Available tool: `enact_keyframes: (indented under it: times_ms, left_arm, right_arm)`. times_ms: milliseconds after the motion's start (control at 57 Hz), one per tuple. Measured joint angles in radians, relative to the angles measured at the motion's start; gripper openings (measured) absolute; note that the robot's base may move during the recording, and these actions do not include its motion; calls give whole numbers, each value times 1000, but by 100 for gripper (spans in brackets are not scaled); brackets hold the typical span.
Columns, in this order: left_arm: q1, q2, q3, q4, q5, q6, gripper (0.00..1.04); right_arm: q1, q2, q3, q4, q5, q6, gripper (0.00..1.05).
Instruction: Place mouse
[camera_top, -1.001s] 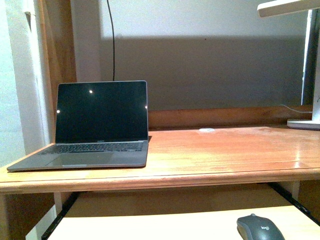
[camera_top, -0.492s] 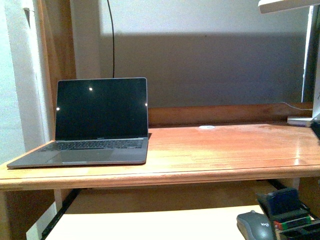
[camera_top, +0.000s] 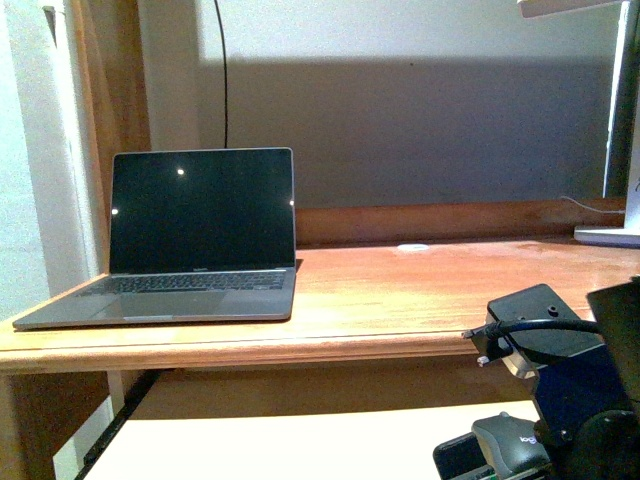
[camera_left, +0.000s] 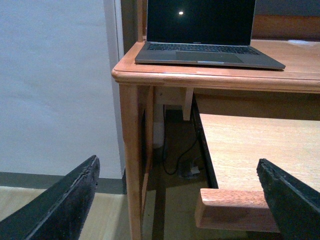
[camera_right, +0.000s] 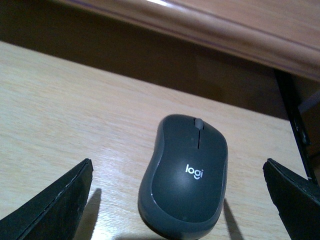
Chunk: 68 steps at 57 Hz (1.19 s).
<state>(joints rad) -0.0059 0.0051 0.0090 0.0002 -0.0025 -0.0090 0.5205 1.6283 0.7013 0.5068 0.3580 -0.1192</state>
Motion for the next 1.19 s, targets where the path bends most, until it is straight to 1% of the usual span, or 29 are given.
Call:
enact_keyframes:
  times_ms: [176, 351, 456, 685, 702, 790, 1036, 1071, 1194]
  left_arm:
    - [0, 0, 0, 0, 0, 0, 97]
    - [0, 0, 0, 0, 0, 0, 97]
    - [0, 0, 0, 0, 0, 0, 97]
    - [0, 0, 0, 0, 0, 0, 97]
    - [0, 0, 0, 0, 0, 0, 97]
    - [0, 0, 0, 0, 0, 0, 97]
    - [0, 0, 0, 0, 0, 0, 97]
    - [0, 0, 0, 0, 0, 0, 97]
    - [0, 0, 0, 0, 0, 0, 97]
  right_arm:
    - [-16, 34, 84, -92, 16, 18, 104]
    - [-42, 61, 129, -179, -8, 45, 104]
    - [-56, 82, 136, -208, -13, 60, 104]
    - [-82, 112, 166, -231, -42, 138, 104]
    - [-83, 113, 167, -231, -43, 142, 103]
    - [-84, 116, 168, -232, -63, 158, 89]
    - [-88, 116, 165, -225, -79, 158, 57]
    - [-89, 115, 164, -223, -82, 157, 56]
    - [-99, 101, 152, -221, -90, 157, 55]
